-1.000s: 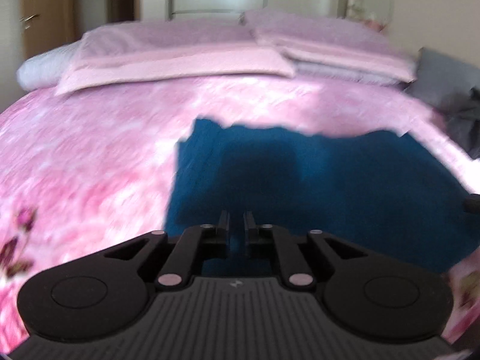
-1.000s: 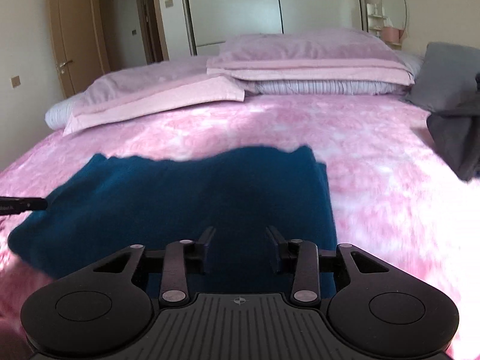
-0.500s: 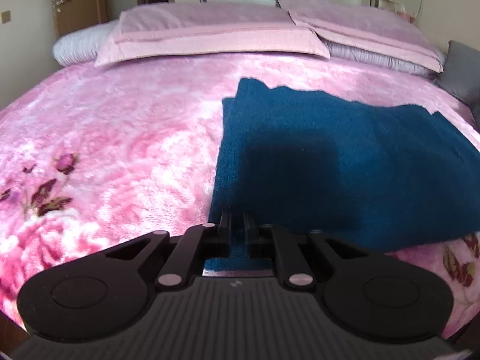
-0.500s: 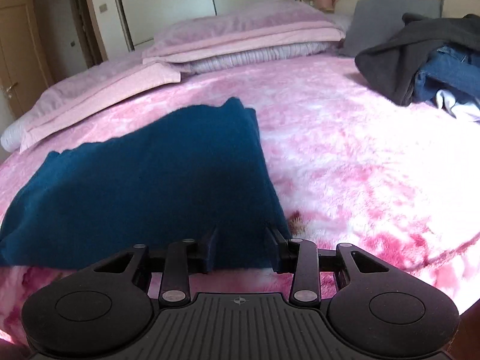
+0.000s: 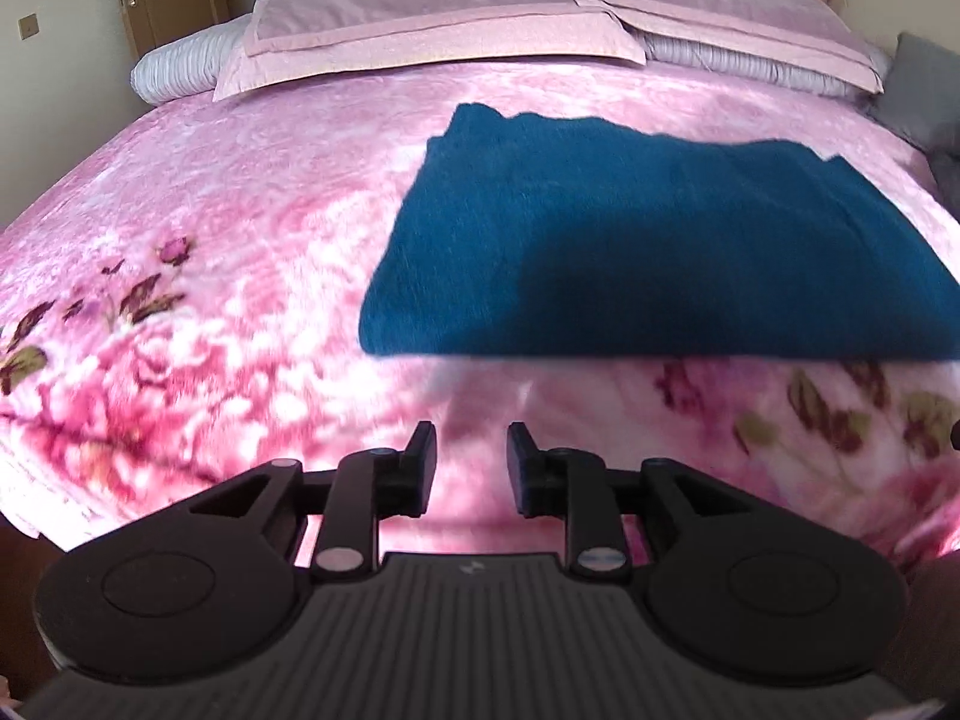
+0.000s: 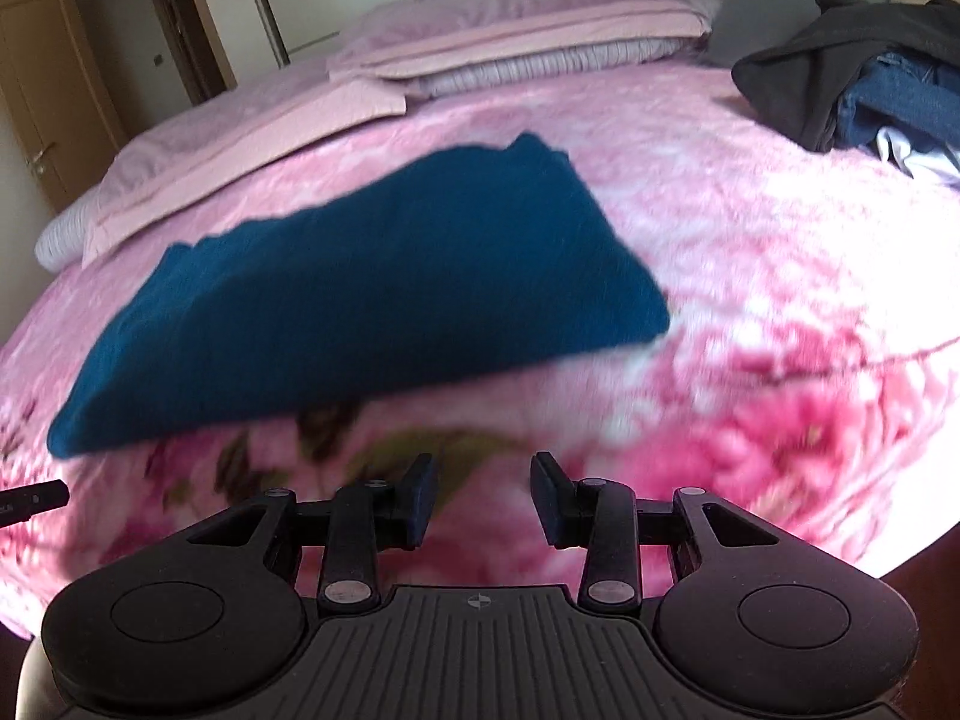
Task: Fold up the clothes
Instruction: 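Release the folded sweater and pull both grippers back above it, then grasp the folded sweater edge with both grippers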
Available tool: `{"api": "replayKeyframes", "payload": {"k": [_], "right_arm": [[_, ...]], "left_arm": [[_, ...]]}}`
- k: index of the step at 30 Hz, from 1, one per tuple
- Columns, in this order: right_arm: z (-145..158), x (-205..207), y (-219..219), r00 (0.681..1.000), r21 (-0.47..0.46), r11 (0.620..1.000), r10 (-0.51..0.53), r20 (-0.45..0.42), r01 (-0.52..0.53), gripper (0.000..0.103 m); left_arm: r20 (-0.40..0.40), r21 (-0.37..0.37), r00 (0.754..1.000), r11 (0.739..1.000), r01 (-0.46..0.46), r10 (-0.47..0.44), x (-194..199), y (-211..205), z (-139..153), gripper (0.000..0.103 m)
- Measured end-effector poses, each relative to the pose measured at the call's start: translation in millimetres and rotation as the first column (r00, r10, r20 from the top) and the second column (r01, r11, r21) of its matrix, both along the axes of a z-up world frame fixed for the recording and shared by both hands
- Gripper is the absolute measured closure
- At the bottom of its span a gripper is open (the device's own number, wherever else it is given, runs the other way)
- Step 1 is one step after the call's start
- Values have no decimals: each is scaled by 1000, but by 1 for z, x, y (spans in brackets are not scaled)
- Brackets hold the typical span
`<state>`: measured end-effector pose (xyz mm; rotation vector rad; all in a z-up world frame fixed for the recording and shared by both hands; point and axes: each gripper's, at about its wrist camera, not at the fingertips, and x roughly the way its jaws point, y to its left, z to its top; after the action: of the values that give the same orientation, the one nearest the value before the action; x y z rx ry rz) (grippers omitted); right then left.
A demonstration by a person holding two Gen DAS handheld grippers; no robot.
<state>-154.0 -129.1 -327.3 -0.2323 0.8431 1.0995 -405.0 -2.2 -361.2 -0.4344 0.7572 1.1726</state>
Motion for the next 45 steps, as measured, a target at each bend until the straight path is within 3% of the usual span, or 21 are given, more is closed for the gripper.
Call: {"api": "replayKeyframes", "payload": {"k": [9, 26, 36, 45], "right_arm": [[11, -14, -15, 1000, 4, 1000, 4, 12, -4, 64], [29, -45, -43, 998, 40, 998, 52, 21, -53, 64], [30, -47, -45, 998, 37, 998, 54, 26, -55, 64], [23, -32, -36, 999, 41, 998, 53, 8, -54, 64]], "left_arm": [[3, 60, 1000, 998, 8, -8, -2, -26, 24, 73], [13, 135, 997, 988, 71, -73, -3, -70, 48, 71], [3, 145, 996, 985, 90, -92, 2, -76, 50, 71], [19, 109, 995, 990, 92, -95, 6, -56, 39, 70]]}}
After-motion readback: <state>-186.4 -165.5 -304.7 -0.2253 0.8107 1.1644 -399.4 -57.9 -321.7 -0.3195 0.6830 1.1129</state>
